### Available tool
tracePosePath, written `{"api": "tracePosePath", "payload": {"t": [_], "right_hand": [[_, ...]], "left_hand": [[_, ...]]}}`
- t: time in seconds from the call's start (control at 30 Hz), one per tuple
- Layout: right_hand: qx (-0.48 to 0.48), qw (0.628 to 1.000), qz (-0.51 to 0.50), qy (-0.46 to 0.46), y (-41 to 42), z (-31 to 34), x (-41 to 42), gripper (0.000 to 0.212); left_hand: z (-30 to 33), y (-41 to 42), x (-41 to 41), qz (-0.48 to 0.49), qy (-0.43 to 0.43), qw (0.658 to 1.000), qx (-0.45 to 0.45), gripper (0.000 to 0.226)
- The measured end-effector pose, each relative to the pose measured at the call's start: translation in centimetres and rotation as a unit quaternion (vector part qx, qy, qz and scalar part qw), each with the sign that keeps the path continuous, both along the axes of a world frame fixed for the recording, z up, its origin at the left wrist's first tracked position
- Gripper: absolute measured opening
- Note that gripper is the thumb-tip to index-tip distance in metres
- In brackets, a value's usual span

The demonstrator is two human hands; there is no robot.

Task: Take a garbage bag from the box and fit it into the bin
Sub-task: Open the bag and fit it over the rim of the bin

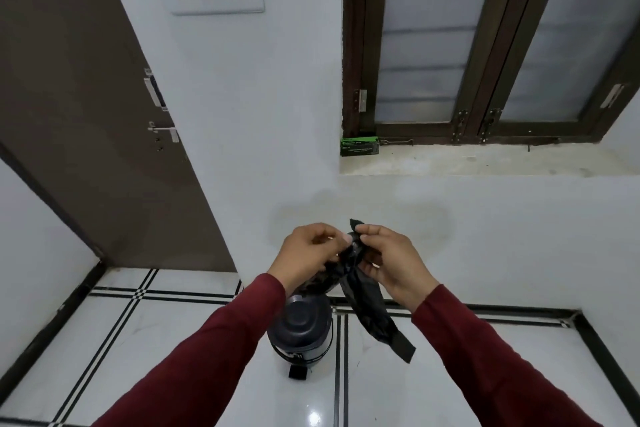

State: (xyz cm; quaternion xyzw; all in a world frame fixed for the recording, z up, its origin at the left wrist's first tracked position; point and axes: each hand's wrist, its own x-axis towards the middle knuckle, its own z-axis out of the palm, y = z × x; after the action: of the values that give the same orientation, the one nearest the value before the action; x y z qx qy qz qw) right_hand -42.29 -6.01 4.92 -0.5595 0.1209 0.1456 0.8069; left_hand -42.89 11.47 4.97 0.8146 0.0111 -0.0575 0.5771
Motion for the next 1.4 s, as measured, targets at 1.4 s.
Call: {"api": "tracePosePath", "payload": {"t": [1.4], "right_hand": [[-0.531, 0.846, -0.023, -0.035, 15.9, -2.3, -3.3, 0.059]], "left_hand": [[-3.4, 19.5, 0.8, -0.052, -0.101, 0.965, 0.236, 0.057]]}}
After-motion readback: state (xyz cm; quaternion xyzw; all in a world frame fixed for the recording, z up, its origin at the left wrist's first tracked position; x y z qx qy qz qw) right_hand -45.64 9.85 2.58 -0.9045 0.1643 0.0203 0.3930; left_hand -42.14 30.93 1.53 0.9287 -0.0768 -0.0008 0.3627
